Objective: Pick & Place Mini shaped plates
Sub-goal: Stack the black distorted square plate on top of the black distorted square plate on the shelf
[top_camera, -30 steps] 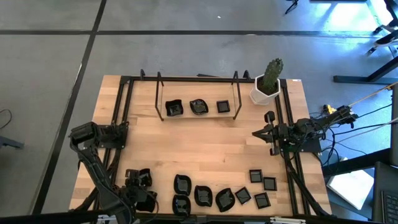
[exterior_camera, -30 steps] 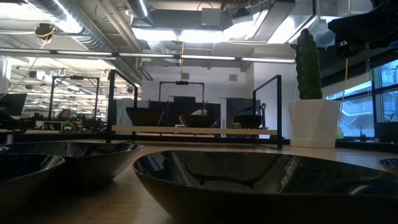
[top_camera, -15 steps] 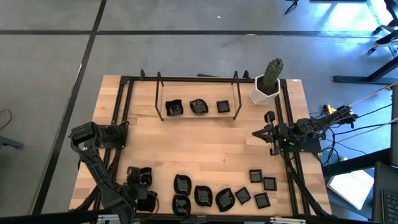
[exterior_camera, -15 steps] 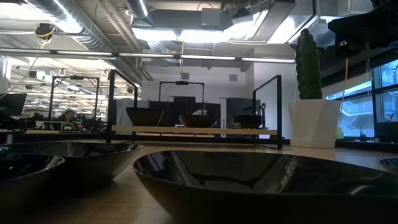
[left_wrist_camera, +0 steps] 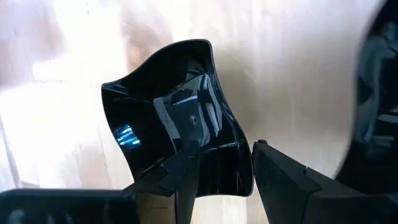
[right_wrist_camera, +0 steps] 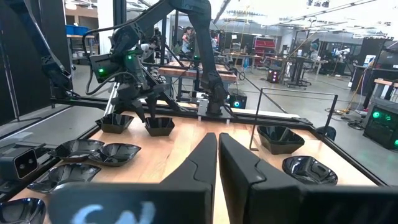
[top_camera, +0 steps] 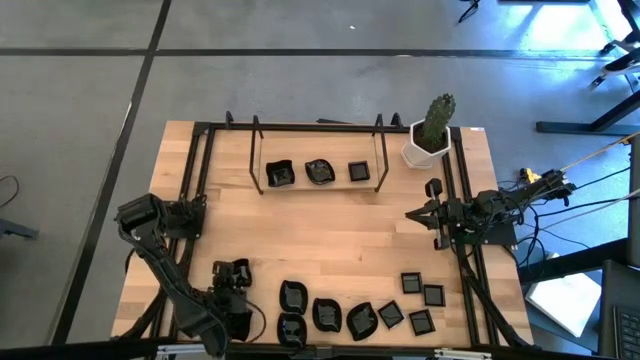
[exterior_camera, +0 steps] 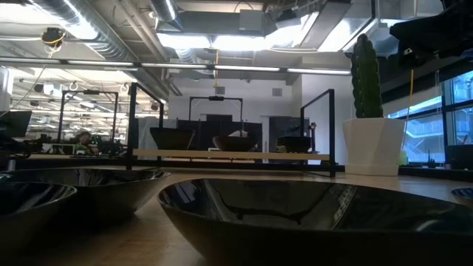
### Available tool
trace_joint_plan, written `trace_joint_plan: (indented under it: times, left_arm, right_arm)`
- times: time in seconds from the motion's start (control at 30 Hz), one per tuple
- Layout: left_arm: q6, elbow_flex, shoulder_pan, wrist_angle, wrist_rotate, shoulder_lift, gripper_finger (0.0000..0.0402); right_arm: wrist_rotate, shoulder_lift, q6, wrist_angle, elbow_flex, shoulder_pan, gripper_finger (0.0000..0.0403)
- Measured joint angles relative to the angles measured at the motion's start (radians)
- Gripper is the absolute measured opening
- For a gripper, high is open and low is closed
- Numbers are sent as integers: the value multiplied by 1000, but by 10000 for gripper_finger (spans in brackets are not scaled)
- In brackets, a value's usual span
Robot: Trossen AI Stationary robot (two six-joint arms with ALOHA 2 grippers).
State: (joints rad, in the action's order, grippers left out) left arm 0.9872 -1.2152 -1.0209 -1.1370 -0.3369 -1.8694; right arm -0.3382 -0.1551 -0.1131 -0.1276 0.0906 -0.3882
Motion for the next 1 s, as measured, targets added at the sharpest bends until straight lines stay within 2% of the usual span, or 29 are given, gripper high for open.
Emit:
trace_joint_plan:
  times: [0.2, 0.4, 0.6, 0.83, 1.0]
  left_arm:
    - [64, 0, 57, 9, 23, 0, 143]
    - [122, 0, 122, 51, 104, 0, 143]
    - [154, 0, 174, 130, 96, 0, 143]
    - [153, 3, 192, 137, 96, 0, 143]
    - [159, 68, 185, 152, 146, 0, 143]
  right_arm:
    - [0, 0, 0, 0, 0, 0, 19]
    - [0, 0, 0, 0, 0, 0, 20]
    - [0, 0, 0, 0, 0, 0, 20]
    - [1, 0, 0, 0, 0, 0, 20]
    - [1, 0, 0, 0, 0, 0, 20]
